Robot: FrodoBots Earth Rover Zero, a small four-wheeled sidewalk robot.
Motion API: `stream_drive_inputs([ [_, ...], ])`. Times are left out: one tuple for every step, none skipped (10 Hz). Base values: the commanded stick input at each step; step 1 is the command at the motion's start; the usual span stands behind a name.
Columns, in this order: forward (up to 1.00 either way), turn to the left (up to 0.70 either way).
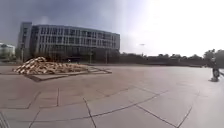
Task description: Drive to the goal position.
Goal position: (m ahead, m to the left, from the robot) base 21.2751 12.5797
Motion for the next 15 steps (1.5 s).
stream_drive_inputs([
  [1.00,-0.08],
  [1.00,-0.08],
  [1.00,-0.08],
  [1.00,-0.08],
  [1.00,-0.08],
  [1.00,0.00],
  [1.00,0.00],
  [1.00,0.00],
  [1.00,0.00],
  [1.00,0.00],
  [1.00,0.00],
  [1.00,0.00],
  [1.00,0.00],
  [1.00,0.00],
  [1.00,0.00],
])
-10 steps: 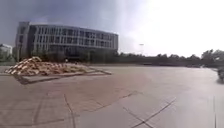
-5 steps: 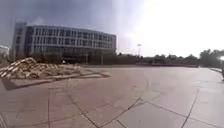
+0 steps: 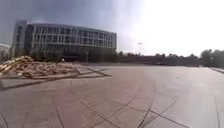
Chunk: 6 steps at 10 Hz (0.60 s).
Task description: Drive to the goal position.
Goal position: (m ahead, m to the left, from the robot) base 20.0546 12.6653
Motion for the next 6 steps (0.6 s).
stream_drive_inputs([
  [1.00,0.00],
  [1.00,0.00],
  [1.00,0.00],
  [1.00,0.00],
  [1.00,0.00],
  [1.00,0.00],
])
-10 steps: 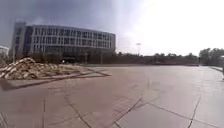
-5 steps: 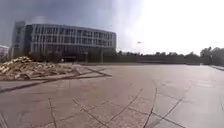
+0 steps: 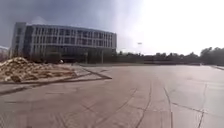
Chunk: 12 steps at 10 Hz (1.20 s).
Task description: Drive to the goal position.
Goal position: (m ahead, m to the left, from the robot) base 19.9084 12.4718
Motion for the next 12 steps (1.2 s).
stream_drive_inputs([
  [1.00,0.00],
  [1.00,0.00],
  [1.00,0.00],
  [1.00,0.00],
  [1.00,0.00],
  [1.00,0.00],
  [1.00,0.00],
  [1.00,0.00],
  [1.00,0.00],
  [1.00,0.00],
  [1.00,0.00],
  [1.00,0.00],
])
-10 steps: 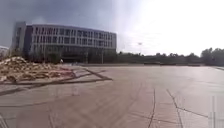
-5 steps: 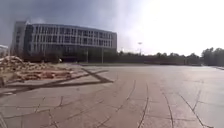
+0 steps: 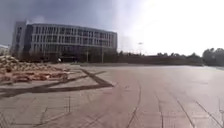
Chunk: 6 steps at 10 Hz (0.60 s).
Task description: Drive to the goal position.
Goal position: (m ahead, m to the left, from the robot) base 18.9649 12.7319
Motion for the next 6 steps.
stream_drive_inputs([
  [1.00,0.00],
  [1.00,0.00],
  [1.00,0.00],
  [1.00,0.00],
  [1.00,0.00],
  [1.00,0.00],
])
